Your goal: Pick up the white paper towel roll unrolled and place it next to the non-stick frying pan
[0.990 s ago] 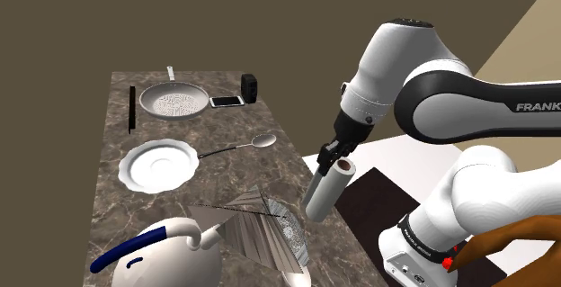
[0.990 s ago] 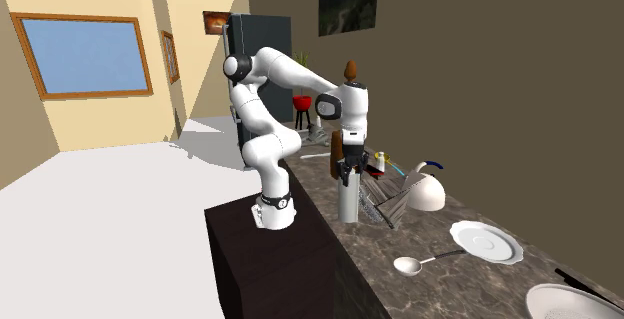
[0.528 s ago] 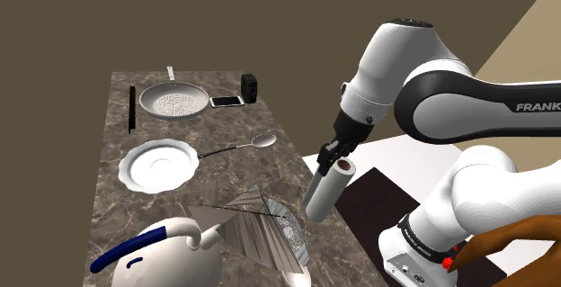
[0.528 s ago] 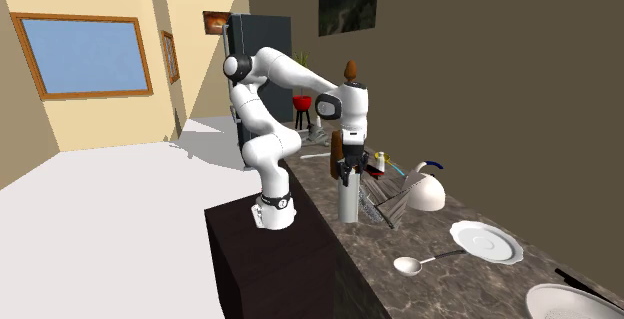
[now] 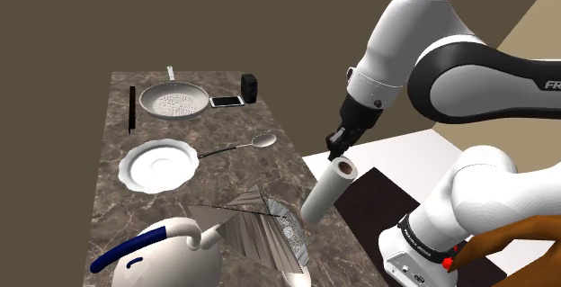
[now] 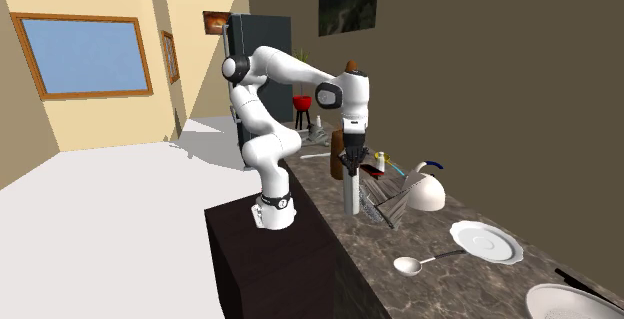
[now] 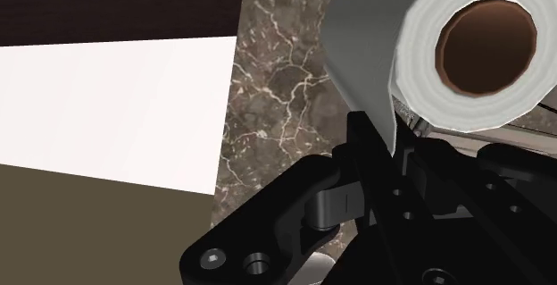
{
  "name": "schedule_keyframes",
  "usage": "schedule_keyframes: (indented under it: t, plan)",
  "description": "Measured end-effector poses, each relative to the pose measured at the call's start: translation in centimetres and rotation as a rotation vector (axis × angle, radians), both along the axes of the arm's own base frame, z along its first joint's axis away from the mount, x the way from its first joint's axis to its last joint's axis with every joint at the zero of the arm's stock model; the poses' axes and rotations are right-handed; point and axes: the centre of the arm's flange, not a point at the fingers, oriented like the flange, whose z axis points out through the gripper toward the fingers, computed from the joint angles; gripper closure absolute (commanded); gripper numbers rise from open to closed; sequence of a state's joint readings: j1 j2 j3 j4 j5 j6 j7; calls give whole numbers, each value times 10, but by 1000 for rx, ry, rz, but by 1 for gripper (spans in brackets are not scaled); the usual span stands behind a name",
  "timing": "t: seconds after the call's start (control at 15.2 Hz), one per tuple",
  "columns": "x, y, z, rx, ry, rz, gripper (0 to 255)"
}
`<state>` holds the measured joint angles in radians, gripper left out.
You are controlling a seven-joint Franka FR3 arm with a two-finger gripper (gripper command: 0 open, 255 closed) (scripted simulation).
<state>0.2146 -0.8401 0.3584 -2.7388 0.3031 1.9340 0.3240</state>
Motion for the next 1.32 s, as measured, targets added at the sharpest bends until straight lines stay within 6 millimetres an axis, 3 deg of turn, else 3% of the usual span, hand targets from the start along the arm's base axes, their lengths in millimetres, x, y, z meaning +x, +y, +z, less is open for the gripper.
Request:
schedule_keyframes:
  t: [1.32]
  plan:
    - [-1, -1, 105, 0, 0, 0, 255]
